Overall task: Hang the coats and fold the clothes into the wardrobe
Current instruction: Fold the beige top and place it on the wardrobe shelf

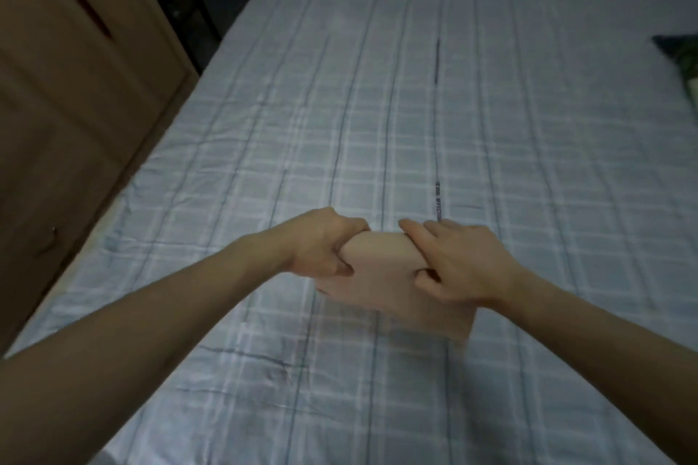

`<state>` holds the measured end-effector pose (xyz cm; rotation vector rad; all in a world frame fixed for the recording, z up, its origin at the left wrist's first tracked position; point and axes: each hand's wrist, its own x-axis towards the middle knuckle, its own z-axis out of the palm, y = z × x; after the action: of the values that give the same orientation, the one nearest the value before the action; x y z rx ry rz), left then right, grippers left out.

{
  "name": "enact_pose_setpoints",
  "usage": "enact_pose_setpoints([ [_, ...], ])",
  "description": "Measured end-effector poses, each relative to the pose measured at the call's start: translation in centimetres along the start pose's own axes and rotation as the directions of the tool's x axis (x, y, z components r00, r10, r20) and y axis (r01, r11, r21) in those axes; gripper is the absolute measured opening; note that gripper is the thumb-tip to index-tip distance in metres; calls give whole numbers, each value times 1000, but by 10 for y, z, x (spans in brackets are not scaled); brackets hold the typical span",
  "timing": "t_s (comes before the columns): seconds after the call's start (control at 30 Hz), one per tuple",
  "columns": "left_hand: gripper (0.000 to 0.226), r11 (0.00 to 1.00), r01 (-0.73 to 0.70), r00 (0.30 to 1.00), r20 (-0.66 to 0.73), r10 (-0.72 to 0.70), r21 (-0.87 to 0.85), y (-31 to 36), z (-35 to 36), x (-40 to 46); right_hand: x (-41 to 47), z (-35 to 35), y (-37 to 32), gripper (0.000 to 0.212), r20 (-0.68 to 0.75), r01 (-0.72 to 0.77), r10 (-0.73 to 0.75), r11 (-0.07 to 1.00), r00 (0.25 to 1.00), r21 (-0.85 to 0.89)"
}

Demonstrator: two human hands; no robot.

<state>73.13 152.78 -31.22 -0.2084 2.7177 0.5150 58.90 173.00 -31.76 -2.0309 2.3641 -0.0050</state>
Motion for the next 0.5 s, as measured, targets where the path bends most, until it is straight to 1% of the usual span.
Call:
enact_pose_setpoints([
  [0.13, 44, 999, 52, 998, -35, -52, -17, 14, -73, -48, 18, -80, -6, 75, -25, 126, -128, 990, 991, -64],
  [0.2, 43, 997, 77, 992, -97, -78, -13, 17, -109, -78, 32, -123, -14, 76, -29, 168, -170, 982, 985, -85],
  [0.27, 44, 994, 112, 980, -163, -111, -2, 17, -144, -115, 50, -169, -28, 70, -33, 201, -204, 976, 978, -90],
  [0.4, 51, 976, 214, 943, -270, -196, 36, 11, -209, -208, 91, -255, -76, 54, -24, 309, -312, 947, 950, -85],
  [0.5, 48, 946, 324, 905, -300, -300, 31, 2, -237, -293, 126, -304, -133, 49, -37, 426, -434, 895, 900, -128],
])
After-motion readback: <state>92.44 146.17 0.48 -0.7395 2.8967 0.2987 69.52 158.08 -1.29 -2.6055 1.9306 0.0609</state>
